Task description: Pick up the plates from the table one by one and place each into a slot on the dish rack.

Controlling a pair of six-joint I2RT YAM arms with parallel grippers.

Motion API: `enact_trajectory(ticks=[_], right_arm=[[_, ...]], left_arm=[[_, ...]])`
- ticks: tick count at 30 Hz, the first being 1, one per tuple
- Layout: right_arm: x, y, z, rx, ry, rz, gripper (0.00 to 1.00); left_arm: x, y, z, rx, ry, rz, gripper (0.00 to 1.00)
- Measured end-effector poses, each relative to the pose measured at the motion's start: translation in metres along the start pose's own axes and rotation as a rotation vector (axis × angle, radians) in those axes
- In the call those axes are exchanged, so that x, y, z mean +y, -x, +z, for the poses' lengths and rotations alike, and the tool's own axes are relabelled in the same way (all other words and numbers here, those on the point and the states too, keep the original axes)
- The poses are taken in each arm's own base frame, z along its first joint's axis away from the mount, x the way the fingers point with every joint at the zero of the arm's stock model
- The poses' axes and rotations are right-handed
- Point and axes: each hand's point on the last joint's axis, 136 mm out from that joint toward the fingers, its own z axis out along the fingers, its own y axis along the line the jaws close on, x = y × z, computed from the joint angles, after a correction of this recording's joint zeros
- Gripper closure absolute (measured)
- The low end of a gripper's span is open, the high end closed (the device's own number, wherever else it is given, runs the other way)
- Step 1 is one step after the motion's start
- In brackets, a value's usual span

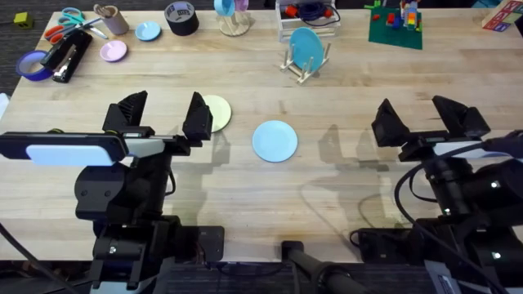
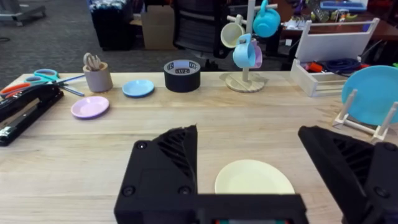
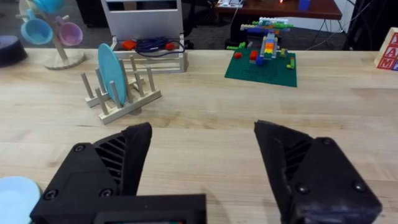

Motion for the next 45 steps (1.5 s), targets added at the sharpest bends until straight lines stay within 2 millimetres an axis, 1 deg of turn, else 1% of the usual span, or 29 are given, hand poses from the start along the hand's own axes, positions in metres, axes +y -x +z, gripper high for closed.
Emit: enact_trajectory(ticks=[11,16,22,24,26,28,30,33,35,37,39,41,45], right_arm=[[0.0,0.0,0.0,0.001,0.001,0.0,0.007],[0.0,0.0,0.0,-0.002,0.002,0.0,0.007],[0.0,0.012,0.0,-0.05,0.002,-0.001,0.007],[0.0,0.013,0.0,-0.051,0.002,-0.001,0.007],[0.0,0.015,-0.001,-0.055,0.002,-0.001,0.007],[0.001,0.024,-0.003,-0.071,0.002,-0.002,0.007],[0.001,0.039,-0.007,-0.095,0.002,-0.002,0.007],[0.001,0.069,-0.018,-0.132,0.002,-0.001,0.007],[0.001,0.085,-0.024,-0.136,0.002,-0.001,0.009],[0.001,0.095,-0.027,-0.114,0.002,0.0,0.008],[0.001,0.102,-0.028,-0.081,0.002,0.001,0.008],[0.001,0.107,-0.028,-0.037,0.002,0.002,0.009],[0.001,0.116,-0.025,0.069,0.001,0.005,0.008]], left_arm=[[0.0,0.0,0.0,-0.001,0.0,0.0,0.007],[0.0,0.004,0.0,-0.015,-0.001,0.0,0.008],[0.0,0.004,-0.001,-0.003,0.0,-0.008,0.008],[0.0,0.007,-0.003,0.014,0.0,-0.017,0.008],[0.0,0.015,-0.007,0.027,0.0,-0.023,0.008],[0.0,0.029,-0.012,0.026,0.0,-0.026,0.008],[-0.001,0.045,-0.019,0.015,0.0,-0.027,0.008],[-0.001,0.07,-0.029,-0.008,0.0,-0.027,0.008],[-0.001,0.086,-0.037,-0.014,0.0,-0.029,0.008],[-0.001,0.099,-0.043,-0.003,0.003,-0.031,0.008],[-0.001,0.108,-0.047,0.021,0.004,-0.031,0.008],[-0.001,0.113,-0.047,0.066,0.005,-0.031,0.008],[-0.001,0.116,-0.043,0.178,0.008,-0.032,0.008]])
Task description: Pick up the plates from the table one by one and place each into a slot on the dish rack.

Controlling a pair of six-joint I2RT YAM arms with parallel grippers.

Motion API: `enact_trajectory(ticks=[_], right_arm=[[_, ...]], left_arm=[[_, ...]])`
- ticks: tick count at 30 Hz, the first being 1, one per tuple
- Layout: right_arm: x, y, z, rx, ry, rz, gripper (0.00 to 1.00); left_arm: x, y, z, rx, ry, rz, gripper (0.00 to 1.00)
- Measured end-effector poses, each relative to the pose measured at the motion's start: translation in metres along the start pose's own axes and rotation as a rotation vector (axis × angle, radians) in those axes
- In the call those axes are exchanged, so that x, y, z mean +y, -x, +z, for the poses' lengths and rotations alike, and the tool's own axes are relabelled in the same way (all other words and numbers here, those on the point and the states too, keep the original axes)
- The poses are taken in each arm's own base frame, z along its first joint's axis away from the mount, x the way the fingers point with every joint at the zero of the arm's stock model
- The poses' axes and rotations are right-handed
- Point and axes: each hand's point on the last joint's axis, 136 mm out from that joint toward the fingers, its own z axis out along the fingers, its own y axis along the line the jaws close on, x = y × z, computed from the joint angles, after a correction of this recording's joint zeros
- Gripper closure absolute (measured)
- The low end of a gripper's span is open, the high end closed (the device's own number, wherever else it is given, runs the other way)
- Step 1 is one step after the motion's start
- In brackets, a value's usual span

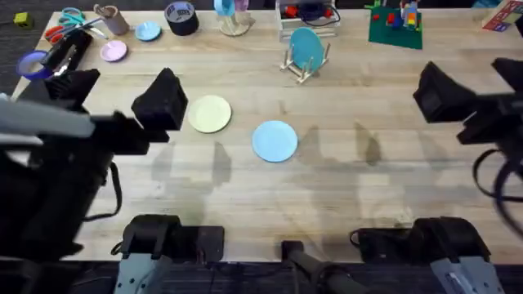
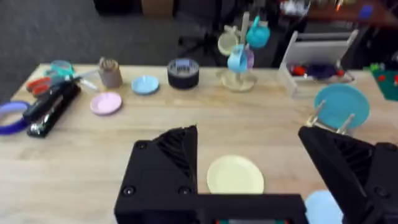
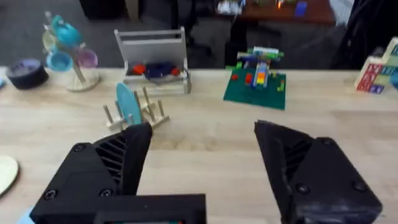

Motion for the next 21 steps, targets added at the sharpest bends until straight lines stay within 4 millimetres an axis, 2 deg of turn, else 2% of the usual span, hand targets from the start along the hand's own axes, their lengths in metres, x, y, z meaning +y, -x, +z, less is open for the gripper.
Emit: enact_trajectory(ticks=[9,15,21], right_arm=[[0.0,0.0,0.019,0.275,-0.002,0.007,0.007],[-0.001,-0.01,0.032,0.439,-0.003,0.012,0.008],[-0.001,-0.022,0.043,0.564,-0.004,0.015,0.007]], left_arm=[[0.001,-0.015,0.023,0.346,0.015,-0.003,0.008],[0.001,-0.025,0.039,0.535,0.022,-0.004,0.008],[0.001,-0.035,0.058,0.649,0.023,-0.006,0.009]])
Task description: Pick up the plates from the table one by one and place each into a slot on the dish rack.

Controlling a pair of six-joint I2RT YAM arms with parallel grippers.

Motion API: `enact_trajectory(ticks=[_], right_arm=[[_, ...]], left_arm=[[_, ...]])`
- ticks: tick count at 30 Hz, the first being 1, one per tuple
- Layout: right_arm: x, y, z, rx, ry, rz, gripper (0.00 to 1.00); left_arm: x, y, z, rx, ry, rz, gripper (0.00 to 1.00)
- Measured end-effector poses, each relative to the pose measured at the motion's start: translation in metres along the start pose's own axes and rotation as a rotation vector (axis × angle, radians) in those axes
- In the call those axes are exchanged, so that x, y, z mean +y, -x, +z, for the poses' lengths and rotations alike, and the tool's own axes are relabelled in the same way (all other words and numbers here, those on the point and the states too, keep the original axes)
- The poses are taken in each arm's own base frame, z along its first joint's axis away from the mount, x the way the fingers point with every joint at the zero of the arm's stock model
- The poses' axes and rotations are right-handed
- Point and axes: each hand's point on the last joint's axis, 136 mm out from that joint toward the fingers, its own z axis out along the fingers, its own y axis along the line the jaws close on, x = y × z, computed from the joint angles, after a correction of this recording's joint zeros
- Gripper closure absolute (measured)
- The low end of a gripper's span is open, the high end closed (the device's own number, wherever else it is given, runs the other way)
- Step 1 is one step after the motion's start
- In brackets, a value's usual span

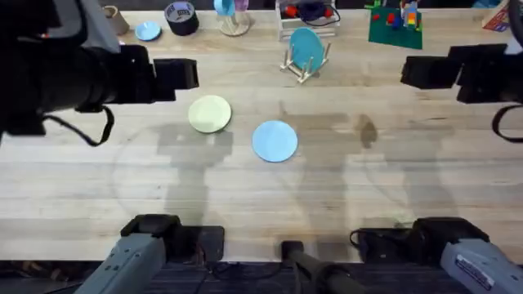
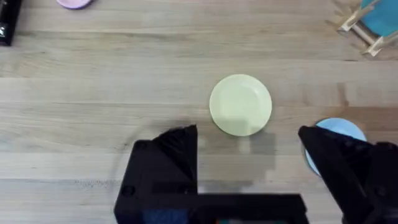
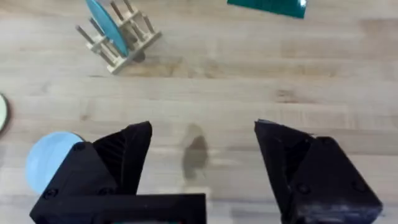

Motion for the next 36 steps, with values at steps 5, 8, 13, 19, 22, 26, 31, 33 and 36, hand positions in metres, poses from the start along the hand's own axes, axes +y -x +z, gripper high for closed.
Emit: enact_trajectory(ticks=[5,8,13,19,22,26,31,33,36], right_arm=[[0.0,-0.006,0.011,0.07,-0.001,0.002,0.007],[0.0,-0.008,0.014,0.085,-0.001,0.002,0.007],[0.0,-0.008,0.014,0.087,0.0,0.002,0.007],[0.0,-0.008,0.014,0.087,0.0,0.002,0.006],[0.0,-0.008,0.014,0.087,0.0,0.002,0.007],[0.0,-0.008,0.014,0.087,0.0,0.002,0.007],[0.0,-0.008,0.014,0.087,0.0,0.002,0.008],[0.0,-0.008,0.014,0.087,0.0,0.002,0.007],[0.0,-0.008,0.014,0.087,0.002,0.002,0.007]], left_arm=[[-0.002,-0.004,0.013,0.056,-0.011,-0.001,0.008],[-0.003,-0.005,0.018,0.073,-0.017,-0.002,0.008],[-0.004,-0.005,0.019,0.078,-0.021,-0.002,0.008],[-0.004,-0.005,0.019,0.077,-0.022,-0.002,0.008],[-0.004,-0.003,0.019,0.07,-0.023,-0.005,0.246],[-0.004,-0.003,0.019,0.07,-0.023,-0.001,0.882],[-0.006,-0.003,0.019,0.07,-0.048,0.006,0.958],[-0.008,-0.003,0.019,0.07,-0.088,0.004,0.958],[-0.009,-0.003,0.022,0.081,-0.153,-0.006,0.958]])
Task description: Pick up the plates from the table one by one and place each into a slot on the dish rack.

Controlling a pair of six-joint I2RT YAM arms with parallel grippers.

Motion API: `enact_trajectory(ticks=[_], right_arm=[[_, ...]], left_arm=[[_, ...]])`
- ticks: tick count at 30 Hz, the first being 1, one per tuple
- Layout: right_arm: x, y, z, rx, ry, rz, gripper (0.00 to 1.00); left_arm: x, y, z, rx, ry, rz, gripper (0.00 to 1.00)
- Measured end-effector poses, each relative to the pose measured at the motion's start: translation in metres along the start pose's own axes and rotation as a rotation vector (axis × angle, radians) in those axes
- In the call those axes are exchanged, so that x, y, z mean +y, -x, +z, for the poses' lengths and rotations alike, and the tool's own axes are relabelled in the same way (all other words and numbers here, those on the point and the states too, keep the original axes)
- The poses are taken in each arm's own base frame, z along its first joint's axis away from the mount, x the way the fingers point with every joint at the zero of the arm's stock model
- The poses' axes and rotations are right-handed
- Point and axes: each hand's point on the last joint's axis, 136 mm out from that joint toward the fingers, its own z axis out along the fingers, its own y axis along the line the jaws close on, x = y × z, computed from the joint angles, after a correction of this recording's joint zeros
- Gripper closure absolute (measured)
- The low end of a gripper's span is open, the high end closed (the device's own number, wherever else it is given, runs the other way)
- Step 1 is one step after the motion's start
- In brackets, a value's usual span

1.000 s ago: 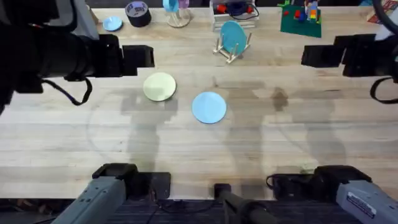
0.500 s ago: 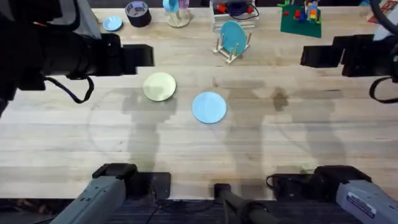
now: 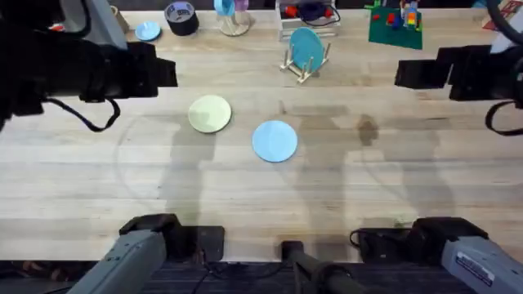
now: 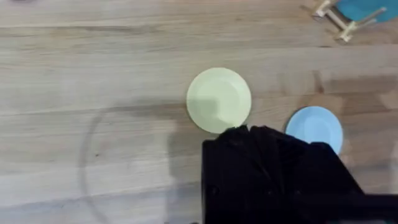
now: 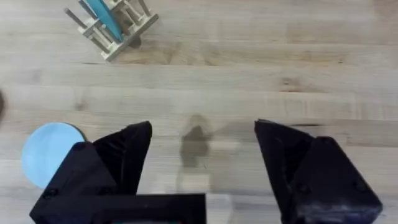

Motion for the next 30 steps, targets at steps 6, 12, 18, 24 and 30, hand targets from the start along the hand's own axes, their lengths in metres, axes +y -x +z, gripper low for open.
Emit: enact_trajectory(ticks=[6,12,18,24,30], right_arm=[[0.0,0.0,0.0,0.0,0.001,0.0,0.007],[0.0,0.0,0.0,0.0,0.001,0.0,0.008],[0.0,0.0,0.0,0.0,0.001,0.0,0.007],[0.0,0.0,0.0,0.0,0.001,0.0,0.007],[0.0,0.0,0.0,0.0,0.001,0.0,0.007]], left_arm=[[0.008,-0.003,0.019,0.06,-0.13,-0.033,0.961],[0.018,-0.006,0.034,0.087,-0.284,-0.067,0.961],[0.02,-0.017,0.052,0.135,-0.457,-0.088,0.961],[0.024,-0.024,0.073,0.145,-0.571,-0.071,0.961],[0.032,-0.034,0.093,0.161,-0.637,-0.072,0.96]])
